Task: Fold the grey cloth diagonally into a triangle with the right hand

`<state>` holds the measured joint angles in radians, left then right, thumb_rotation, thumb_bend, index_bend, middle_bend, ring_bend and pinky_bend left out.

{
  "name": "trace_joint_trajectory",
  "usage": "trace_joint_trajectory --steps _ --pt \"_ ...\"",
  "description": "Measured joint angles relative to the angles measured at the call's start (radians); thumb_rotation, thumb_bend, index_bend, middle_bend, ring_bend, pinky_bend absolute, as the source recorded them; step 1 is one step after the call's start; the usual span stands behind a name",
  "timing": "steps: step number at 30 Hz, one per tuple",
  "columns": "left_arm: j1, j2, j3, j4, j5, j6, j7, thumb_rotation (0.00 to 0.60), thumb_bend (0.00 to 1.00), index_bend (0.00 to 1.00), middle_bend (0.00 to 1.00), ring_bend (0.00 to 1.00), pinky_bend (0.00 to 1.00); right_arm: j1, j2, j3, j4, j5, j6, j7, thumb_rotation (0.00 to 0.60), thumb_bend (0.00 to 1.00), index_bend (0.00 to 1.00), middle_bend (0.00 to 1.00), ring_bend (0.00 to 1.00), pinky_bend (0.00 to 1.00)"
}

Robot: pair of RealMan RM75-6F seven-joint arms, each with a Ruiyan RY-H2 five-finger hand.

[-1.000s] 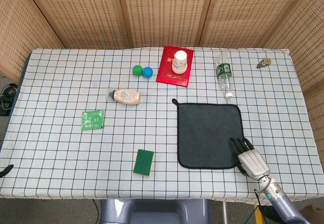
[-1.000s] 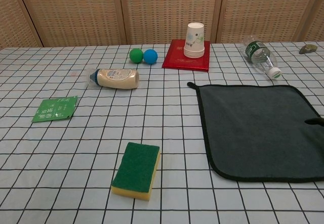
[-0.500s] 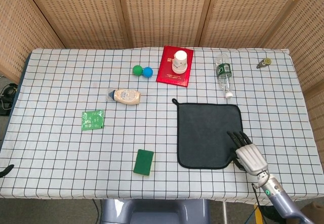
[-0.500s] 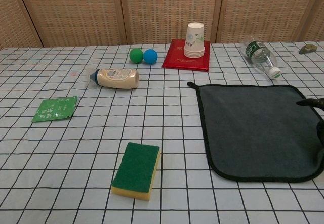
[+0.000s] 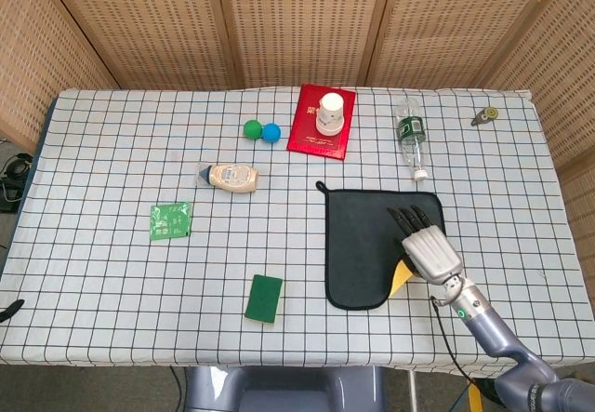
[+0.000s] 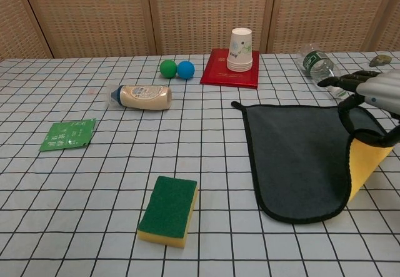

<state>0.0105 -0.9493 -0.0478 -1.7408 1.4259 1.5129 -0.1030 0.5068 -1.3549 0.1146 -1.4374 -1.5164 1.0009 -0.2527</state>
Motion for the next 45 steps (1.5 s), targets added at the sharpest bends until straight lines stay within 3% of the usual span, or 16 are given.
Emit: trace_joint_trajectory --steps 10,19,34,45 --pt "-0.021 -0.005 -0.015 0.017 -0.049 -0.046 -0.007 0.600 0.00 0.00 0.00 0.00 0.00 0.152 -0.082 0.108 0.018 0.216 -0.162 -0.202 0.600 0.69 0.63 0.02 0.00 0.00" --pt "-0.035 -0.005 -0.028 0.039 -0.088 -0.082 -0.026 0.600 0.00 0.00 0.00 0.00 0.00 0.272 -0.184 0.154 0.131 0.365 -0.234 -0.335 0.600 0.69 0.63 0.03 0.00 0.00" --pt "-0.047 -0.007 -0.038 0.055 -0.129 -0.117 -0.033 0.600 0.00 0.00 0.00 0.00 0.00 0.402 -0.310 0.175 0.295 0.579 -0.253 -0.466 0.600 0.69 0.63 0.03 0.00 0.00" --pt "-0.053 -0.009 -0.042 0.061 -0.146 -0.132 -0.031 0.600 0.00 0.00 0.00 0.00 0.00 0.467 -0.357 0.152 0.338 0.614 -0.247 -0.496 0.600 0.69 0.63 0.04 0.00 0.00"
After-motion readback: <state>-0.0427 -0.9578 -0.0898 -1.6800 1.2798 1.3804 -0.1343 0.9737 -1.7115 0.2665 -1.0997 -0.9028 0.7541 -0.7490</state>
